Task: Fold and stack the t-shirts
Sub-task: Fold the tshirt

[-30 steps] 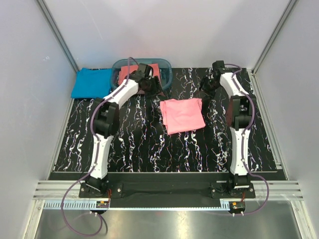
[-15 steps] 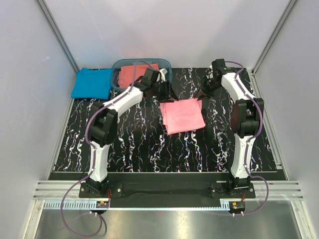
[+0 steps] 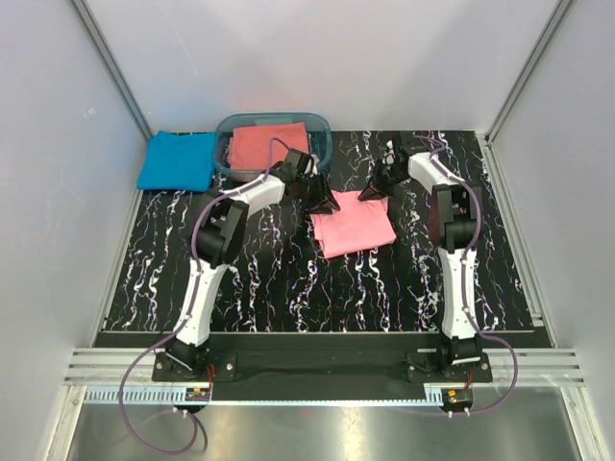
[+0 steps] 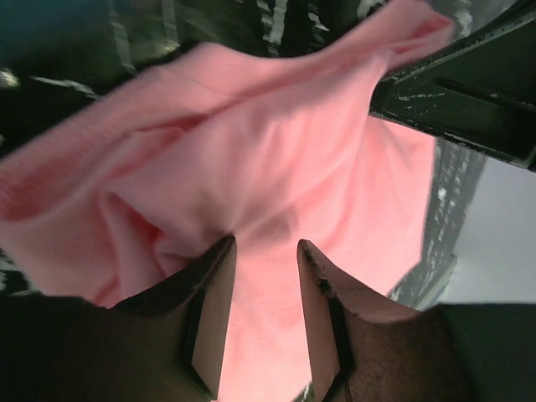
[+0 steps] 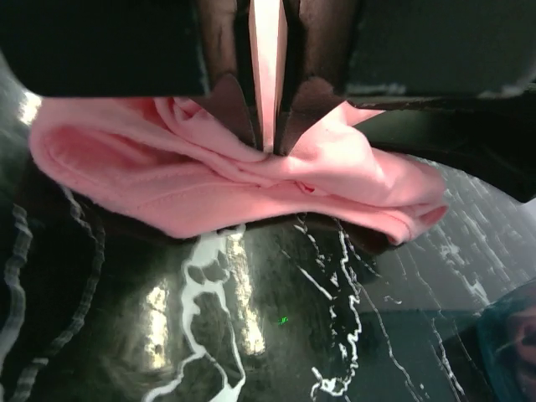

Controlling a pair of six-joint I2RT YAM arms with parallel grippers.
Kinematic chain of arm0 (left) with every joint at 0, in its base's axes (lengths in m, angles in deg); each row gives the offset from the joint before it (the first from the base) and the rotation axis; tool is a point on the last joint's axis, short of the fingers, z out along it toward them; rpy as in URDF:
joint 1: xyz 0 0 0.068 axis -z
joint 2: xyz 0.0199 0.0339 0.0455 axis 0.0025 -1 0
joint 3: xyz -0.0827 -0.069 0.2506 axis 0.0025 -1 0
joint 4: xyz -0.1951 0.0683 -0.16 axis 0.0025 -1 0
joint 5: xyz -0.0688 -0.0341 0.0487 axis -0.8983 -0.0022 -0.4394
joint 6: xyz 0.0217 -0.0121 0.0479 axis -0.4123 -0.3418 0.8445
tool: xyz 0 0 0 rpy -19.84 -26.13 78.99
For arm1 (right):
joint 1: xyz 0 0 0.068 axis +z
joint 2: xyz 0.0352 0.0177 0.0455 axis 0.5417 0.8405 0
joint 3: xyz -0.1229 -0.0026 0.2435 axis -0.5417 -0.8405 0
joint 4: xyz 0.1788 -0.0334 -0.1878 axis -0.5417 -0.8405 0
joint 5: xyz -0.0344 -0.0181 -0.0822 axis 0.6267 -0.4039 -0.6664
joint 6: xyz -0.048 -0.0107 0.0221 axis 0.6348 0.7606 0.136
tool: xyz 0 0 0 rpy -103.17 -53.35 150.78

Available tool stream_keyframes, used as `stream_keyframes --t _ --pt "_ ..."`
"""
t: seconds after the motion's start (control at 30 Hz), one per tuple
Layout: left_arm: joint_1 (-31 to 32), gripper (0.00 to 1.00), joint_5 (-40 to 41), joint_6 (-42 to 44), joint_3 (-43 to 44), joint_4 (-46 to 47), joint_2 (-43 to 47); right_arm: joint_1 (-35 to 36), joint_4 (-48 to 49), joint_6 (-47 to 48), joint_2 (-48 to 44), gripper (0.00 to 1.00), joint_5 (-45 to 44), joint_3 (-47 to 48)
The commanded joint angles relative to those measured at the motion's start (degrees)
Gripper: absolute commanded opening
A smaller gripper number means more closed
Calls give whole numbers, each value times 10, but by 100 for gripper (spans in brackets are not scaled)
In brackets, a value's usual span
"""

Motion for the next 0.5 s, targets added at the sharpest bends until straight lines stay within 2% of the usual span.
stream_keyframes --t 0.0,0.13,0.2,0.3,0.47 --pt "-8 41 49 11 50 -74 -21 -6 21 -12 37 17 7 44" --pt "-9 40 68 28 32 -114 -19 -7 -16 -16 45 16 5 29" --pt "-7 40 70 36 13 -127 -1 -5 -15 -19 26 17 14 -19" --pt "-2 40 74 56 -55 -133 31 3 -1 -20 -18 17 17 -96" --pt "9 40 64 74 -235 -107 147 28 10 -20 -109 18 23 -208"
